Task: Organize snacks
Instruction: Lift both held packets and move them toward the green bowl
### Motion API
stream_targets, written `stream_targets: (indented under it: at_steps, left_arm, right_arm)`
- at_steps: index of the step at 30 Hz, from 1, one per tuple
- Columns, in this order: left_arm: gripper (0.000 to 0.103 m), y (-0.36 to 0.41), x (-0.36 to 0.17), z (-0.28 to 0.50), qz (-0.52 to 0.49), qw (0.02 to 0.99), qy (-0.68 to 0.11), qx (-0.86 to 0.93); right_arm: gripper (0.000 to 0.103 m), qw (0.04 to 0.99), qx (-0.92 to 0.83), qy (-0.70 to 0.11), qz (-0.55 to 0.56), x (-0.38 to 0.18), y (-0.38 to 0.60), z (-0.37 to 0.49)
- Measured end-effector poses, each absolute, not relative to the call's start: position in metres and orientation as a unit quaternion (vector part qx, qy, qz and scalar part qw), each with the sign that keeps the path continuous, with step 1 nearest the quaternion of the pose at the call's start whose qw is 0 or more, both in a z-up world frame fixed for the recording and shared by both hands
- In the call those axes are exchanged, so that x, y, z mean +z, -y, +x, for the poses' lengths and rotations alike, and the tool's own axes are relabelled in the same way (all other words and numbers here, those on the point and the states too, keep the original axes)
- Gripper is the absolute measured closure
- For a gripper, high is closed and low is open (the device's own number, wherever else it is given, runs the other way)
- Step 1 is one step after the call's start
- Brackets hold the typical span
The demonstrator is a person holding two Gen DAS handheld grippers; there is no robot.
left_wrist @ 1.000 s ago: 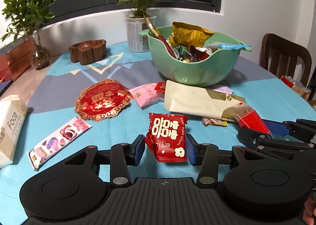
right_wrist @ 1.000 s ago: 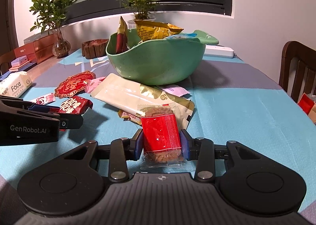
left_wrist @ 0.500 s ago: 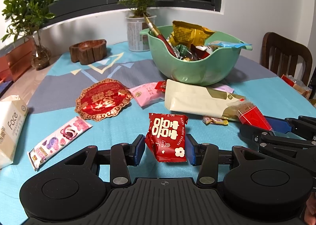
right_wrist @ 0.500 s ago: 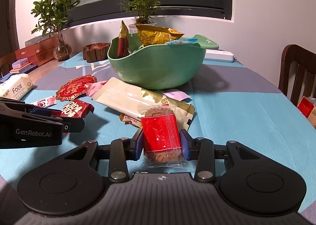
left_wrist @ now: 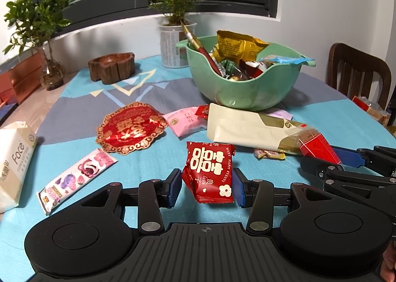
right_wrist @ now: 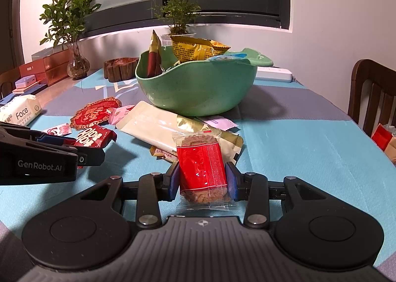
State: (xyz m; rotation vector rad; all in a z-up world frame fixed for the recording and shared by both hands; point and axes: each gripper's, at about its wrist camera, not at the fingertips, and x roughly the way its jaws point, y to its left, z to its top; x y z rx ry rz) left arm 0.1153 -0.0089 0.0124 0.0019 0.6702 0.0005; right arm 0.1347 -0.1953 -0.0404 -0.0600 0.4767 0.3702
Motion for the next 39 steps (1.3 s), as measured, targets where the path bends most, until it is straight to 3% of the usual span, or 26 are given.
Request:
stream_targets:
  at_steps: [23, 39]
  left_arm:
    - [0.000, 0.008, 0.021, 0.109, -0.002, 0.949, -0.315, -0.002]
    - [0.000, -0.006, 0.072, 0.101, -0.037, 0.959, -0.279, -0.026]
  right_arm:
    - [0.058, 0.959, 0.178, -0.218, -0.031, -0.038, 0.196, 0.131]
    - [0.058, 0.964, 0.204, -0.170, 0.010, -0.010, 0.205, 0.117]
